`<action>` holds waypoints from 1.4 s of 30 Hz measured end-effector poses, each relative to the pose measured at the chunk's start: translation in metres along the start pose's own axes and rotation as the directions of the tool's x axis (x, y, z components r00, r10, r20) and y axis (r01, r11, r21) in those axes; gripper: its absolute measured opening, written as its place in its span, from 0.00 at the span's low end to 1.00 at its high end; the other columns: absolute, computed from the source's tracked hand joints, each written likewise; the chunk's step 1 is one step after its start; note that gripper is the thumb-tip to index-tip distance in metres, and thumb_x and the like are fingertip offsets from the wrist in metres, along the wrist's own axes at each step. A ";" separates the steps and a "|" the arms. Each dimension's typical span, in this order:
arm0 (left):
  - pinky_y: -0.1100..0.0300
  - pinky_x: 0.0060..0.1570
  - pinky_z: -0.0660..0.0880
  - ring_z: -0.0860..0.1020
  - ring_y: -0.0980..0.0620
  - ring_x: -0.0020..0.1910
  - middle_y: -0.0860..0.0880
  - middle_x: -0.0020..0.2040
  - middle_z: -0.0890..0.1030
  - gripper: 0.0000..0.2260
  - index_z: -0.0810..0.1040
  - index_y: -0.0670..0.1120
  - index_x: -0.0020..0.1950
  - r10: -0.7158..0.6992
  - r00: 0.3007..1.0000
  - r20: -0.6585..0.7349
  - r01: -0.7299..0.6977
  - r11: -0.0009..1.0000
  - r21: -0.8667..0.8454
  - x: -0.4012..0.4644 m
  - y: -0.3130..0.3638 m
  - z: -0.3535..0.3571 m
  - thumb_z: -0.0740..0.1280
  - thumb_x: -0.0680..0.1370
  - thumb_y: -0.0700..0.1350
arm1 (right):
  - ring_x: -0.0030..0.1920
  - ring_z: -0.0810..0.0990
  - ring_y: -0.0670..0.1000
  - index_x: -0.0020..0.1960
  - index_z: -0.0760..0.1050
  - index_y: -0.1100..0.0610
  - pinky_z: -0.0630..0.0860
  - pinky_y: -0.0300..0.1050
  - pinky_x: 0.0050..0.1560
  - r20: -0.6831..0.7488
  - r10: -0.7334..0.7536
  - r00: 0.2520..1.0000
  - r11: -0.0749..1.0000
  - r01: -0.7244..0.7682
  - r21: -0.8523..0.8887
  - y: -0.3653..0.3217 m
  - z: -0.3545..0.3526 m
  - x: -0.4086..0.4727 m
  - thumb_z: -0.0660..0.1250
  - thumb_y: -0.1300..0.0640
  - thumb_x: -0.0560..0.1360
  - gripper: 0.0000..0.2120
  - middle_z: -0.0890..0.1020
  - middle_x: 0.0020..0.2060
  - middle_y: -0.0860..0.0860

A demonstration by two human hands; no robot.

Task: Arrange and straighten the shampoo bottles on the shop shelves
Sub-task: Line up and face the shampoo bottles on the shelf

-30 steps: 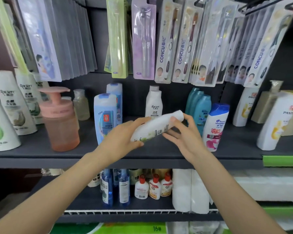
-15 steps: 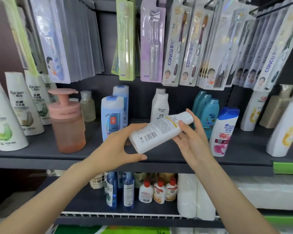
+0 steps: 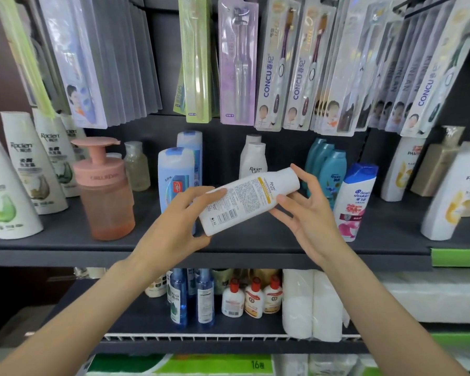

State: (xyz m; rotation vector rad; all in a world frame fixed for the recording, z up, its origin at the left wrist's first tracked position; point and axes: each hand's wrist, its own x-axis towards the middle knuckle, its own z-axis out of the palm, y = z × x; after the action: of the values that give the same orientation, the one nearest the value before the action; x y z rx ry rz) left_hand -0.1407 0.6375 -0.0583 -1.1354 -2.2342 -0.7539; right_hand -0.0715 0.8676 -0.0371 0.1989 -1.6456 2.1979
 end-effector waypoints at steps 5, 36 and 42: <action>0.79 0.49 0.68 0.72 0.71 0.54 0.65 0.57 0.73 0.28 0.69 0.58 0.63 -0.178 0.977 0.120 0.211 0.901 -0.380 0.005 0.021 -0.002 0.75 0.68 0.41 | 0.63 0.77 0.51 0.74 0.61 0.51 0.76 0.48 0.60 0.026 0.009 1.000 0.993 -0.012 0.119 0.004 0.000 0.003 0.62 0.66 0.77 0.28 0.77 0.63 0.53; 0.68 0.40 0.77 0.81 0.58 0.39 0.51 0.48 0.77 0.35 0.57 0.58 0.70 -0.264 0.944 0.197 0.326 0.830 -0.452 0.068 0.028 0.059 0.72 0.72 0.37 | 0.52 0.74 0.41 0.72 0.51 0.34 0.72 0.34 0.49 0.035 -0.241 0.970 0.706 0.200 -0.679 0.033 -0.007 0.043 0.73 0.63 0.68 0.46 0.72 0.55 0.53; 0.67 0.40 0.77 0.81 0.58 0.40 0.52 0.48 0.77 0.35 0.57 0.58 0.71 -0.264 0.946 0.186 0.322 0.826 -0.462 0.067 0.025 0.066 0.71 0.73 0.39 | 0.52 0.74 0.42 0.74 0.51 0.37 0.71 0.33 0.47 0.054 -0.226 0.973 0.682 0.198 -0.704 0.036 -0.013 0.047 0.73 0.63 0.69 0.45 0.71 0.56 0.52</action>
State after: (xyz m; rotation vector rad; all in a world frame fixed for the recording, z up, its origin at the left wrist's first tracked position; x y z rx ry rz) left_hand -0.1669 0.7313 -0.0548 -1.0772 -2.4201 -1.4860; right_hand -0.1269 0.8815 -0.0567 0.1177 -2.1838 1.2534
